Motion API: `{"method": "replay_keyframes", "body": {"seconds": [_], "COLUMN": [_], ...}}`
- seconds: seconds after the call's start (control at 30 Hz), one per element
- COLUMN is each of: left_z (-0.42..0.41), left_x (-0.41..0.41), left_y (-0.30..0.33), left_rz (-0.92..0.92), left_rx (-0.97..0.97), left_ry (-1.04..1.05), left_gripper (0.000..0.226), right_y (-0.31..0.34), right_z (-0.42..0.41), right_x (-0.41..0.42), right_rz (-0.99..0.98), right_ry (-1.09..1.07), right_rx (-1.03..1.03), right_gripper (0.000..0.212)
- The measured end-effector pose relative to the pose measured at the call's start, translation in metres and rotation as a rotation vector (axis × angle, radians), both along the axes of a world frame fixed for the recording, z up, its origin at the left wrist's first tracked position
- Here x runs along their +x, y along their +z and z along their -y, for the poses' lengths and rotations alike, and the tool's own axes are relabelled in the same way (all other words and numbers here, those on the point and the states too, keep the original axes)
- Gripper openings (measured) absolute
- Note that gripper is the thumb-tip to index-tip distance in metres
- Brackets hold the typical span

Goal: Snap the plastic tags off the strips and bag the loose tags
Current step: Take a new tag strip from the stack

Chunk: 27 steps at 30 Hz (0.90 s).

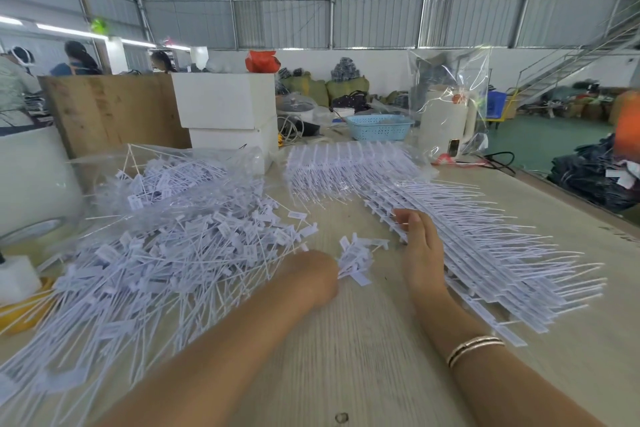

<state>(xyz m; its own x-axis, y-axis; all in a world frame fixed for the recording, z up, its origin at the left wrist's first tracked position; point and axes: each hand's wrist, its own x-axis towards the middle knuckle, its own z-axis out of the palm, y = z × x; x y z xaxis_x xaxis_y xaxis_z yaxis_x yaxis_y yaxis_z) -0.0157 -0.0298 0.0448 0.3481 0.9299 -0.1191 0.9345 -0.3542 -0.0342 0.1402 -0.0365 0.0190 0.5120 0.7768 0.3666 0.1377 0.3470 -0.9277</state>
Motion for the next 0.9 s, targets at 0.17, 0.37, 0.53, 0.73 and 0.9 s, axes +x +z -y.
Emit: {"method": "replay_keyframes", "body": {"seconds": [0.17, 0.37, 0.53, 0.73, 0.9], "left_z": [0.011, 0.009, -0.013, -0.007, 0.003], "left_x": [0.000, -0.035, -0.086, -0.101, -0.064], "left_y": [-0.013, -0.005, 0.009, -0.003, 0.016], "left_rz": [0.121, 0.371, 0.191, -0.051, 0.022], "left_rx": [0.155, 0.387, 0.381, 0.379, 0.568], "left_ry": [0.020, 0.242, 0.585, 0.639, 0.374], "left_gripper": [0.037, 0.036, 0.045, 0.049, 0.049], "right_y": [-0.001, 0.000, 0.002, 0.005, 0.002], "right_z": [-0.001, 0.000, 0.002, 0.004, 0.001], "right_x": [0.002, 0.001, -0.001, -0.004, -0.001], "right_rz": [-0.020, 0.001, 0.030, 0.019, 0.237], "right_ry": [-0.003, -0.001, 0.002, 0.008, -0.058], "right_rx": [-0.015, -0.024, -0.012, -0.022, -0.089], "right_gripper": [0.032, 0.032, 0.032, 0.027, 0.025]}}
